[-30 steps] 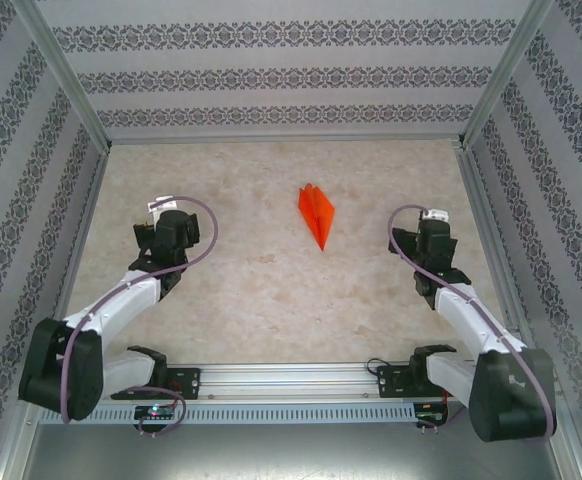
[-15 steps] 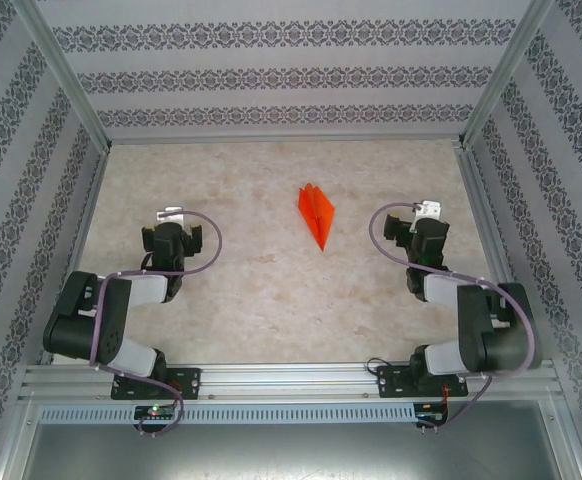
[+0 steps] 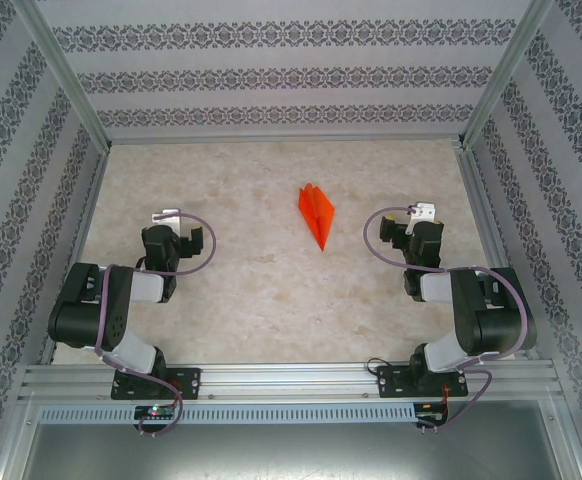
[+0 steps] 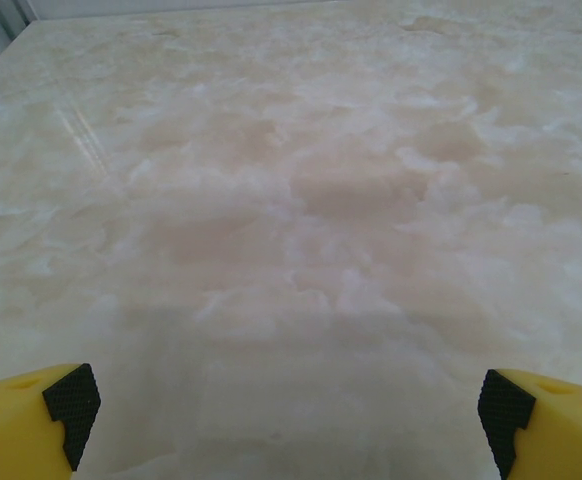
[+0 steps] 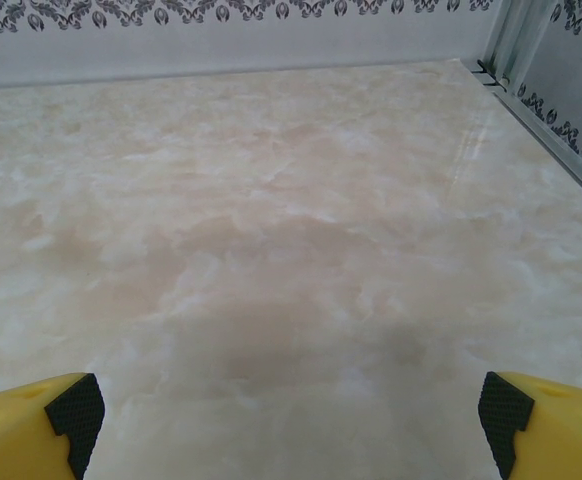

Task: Fold a paper plane with a square sheet of paper (fold left side to right side)
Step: Reset both arms

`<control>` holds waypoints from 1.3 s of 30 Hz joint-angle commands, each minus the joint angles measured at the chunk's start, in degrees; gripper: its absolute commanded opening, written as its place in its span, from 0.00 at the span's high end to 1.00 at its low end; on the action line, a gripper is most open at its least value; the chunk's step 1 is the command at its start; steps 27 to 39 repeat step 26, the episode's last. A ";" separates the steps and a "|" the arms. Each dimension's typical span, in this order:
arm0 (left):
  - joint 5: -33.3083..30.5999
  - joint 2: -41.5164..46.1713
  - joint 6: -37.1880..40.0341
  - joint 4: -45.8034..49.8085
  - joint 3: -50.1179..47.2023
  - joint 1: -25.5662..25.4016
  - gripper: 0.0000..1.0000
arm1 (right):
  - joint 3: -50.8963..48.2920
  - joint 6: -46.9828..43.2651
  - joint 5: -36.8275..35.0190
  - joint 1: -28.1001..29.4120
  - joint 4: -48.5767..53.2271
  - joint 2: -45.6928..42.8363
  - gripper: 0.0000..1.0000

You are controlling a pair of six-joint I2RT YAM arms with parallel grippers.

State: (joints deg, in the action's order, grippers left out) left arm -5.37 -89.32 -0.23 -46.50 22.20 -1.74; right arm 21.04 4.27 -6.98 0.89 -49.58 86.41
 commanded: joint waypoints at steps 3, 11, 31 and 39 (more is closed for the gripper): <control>1.89 -0.11 -0.69 -1.87 1.00 0.88 0.00 | 1.02 -1.90 1.14 0.70 -0.58 -0.56 0.02; 1.91 -0.07 -0.63 -1.92 1.01 0.87 0.00 | 1.08 -2.08 1.11 0.79 -0.52 -0.53 0.02; 1.93 -0.13 -0.65 -1.89 1.01 0.93 0.00 | 1.43 -2.52 3.19 0.61 0.19 -0.50 0.02; 1.93 -0.13 -0.65 -1.89 1.01 0.93 0.00 | 1.43 -2.52 3.19 0.61 0.19 -0.50 0.02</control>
